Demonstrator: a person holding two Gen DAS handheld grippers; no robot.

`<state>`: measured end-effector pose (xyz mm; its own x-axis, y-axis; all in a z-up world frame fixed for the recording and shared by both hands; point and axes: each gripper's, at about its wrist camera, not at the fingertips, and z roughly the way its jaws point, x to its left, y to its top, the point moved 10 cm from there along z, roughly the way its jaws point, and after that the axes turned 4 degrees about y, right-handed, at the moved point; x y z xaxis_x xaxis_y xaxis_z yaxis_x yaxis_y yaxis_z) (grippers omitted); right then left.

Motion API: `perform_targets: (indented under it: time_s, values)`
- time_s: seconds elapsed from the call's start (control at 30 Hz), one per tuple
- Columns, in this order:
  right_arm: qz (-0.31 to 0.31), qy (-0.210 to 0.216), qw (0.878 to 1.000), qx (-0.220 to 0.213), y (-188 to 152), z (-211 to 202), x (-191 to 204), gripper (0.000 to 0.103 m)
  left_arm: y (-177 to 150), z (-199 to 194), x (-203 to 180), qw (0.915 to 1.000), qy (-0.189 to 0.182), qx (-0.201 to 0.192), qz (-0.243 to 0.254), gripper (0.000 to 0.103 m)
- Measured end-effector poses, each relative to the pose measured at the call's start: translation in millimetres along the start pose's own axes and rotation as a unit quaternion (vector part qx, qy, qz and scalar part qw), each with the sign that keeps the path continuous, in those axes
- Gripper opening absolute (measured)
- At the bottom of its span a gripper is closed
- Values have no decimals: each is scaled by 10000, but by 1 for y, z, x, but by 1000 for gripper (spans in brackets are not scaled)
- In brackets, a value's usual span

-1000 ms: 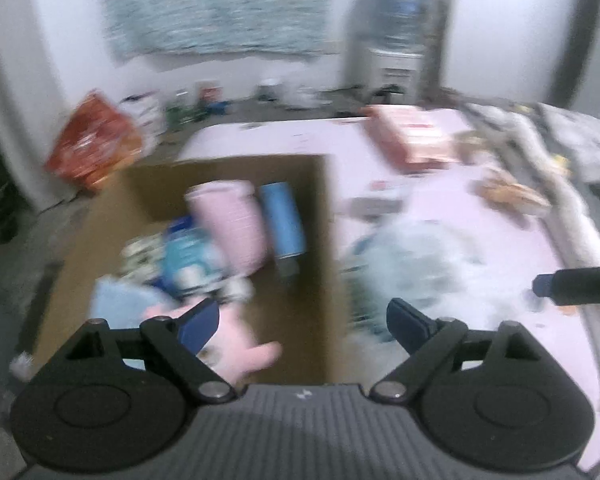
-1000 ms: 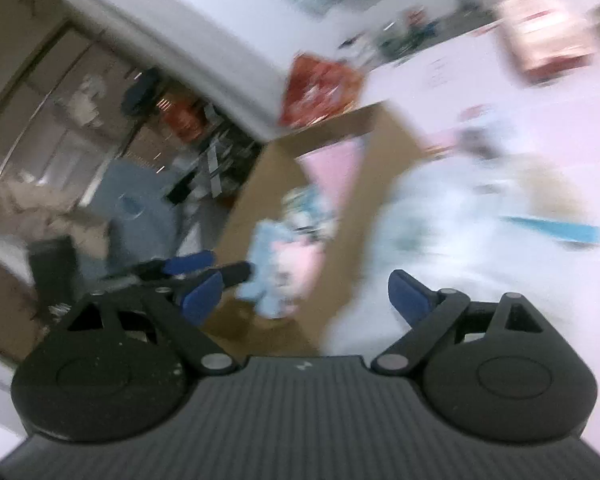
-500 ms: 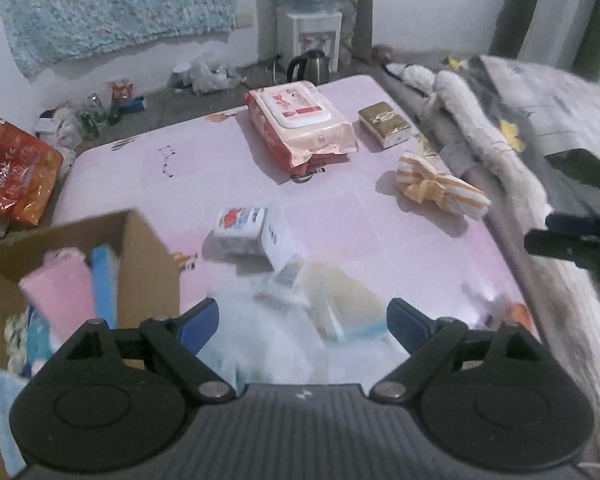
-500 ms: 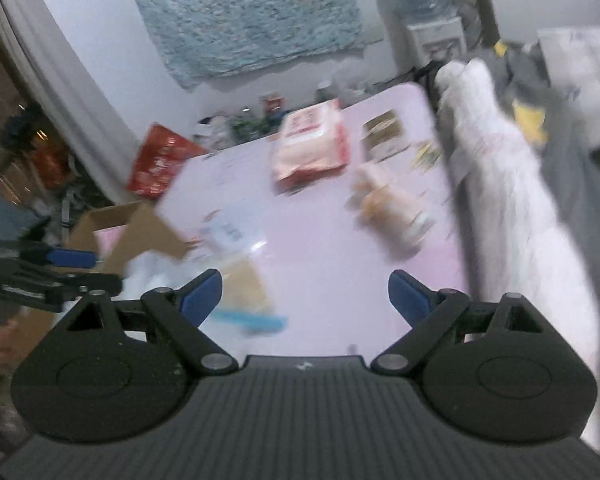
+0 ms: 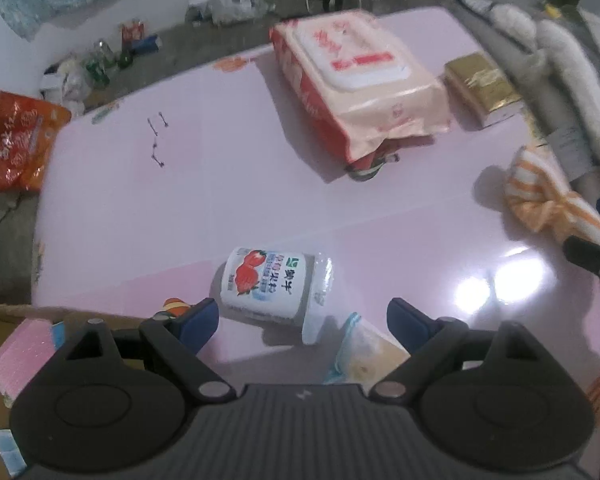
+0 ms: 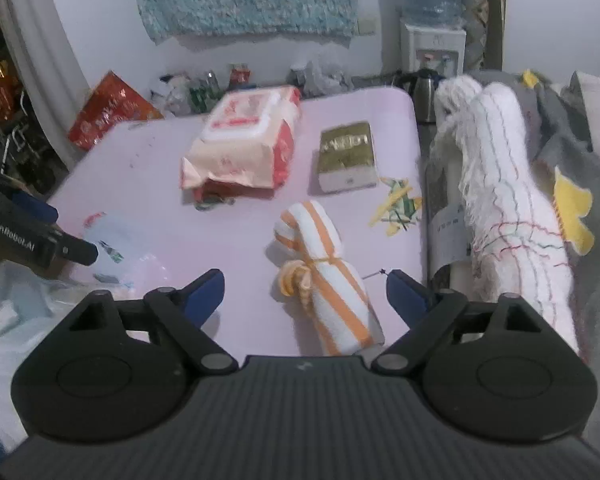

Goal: Organize soft objects
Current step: 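Grasp the yogurt cup with the left gripper while the right grasps the striped rolled towel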

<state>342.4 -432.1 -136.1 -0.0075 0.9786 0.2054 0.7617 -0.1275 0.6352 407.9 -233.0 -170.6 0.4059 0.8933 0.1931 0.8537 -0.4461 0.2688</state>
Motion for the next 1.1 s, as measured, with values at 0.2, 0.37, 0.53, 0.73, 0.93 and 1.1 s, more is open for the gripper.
perform_targets:
  time_s: [0.2,0.37,0.53,0.73,0.93,1.1]
  values:
    - [420,186,9982,384,-24,14,-11,35,2,29,5,9988,312,386,22,92]
    - [861,446,9949,278,-33,11,-18,30,3,38,6,9982,378,469,22,78]
    - [1138,574,9915,245,-35,9,-20,29,2,38,8,9981,422,444,22,70]
    - [1521,841,9847,108,-34,1,-20,27,2,31,8,9992,206,317,-144,68]
    - [1928,1146,9744,-160,-30,-21,-19,27,10,-2,4,9987,-222,52,-448,65]
    - [2219,1315,9654,-386,-30,-48,-18,27,6,-31,-5,9966,-555,-166,-581,64]
